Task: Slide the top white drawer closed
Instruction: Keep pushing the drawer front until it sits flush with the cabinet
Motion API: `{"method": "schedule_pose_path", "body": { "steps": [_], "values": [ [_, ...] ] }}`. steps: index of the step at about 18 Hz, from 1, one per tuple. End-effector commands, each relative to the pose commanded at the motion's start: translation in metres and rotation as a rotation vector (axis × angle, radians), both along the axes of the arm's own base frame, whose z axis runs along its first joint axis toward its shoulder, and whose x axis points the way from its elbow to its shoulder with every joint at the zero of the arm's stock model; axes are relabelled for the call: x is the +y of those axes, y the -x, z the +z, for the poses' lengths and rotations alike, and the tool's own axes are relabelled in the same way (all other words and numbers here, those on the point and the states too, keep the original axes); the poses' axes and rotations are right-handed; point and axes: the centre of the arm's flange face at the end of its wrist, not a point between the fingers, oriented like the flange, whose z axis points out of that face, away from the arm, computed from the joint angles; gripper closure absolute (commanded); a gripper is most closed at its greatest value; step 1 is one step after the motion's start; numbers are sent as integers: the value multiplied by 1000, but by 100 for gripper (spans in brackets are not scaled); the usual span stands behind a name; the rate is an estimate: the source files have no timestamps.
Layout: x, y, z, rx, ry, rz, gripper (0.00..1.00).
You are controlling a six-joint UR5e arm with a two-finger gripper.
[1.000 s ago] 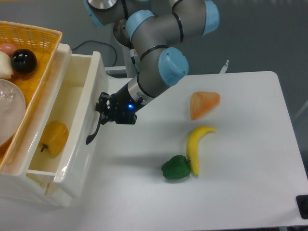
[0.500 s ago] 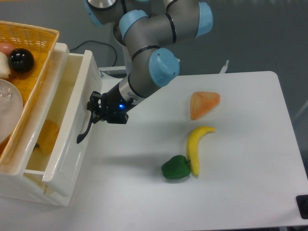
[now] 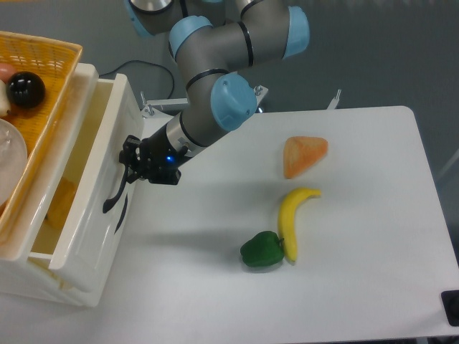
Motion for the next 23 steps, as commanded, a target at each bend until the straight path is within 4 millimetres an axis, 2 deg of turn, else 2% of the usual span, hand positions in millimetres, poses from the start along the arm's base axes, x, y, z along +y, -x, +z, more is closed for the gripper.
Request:
{"method": "schedule_pose_path", "body": {
  "steps": [23],
  "values": [
    [14,-22,-12,-13,21,-40,99]
  ]
}}
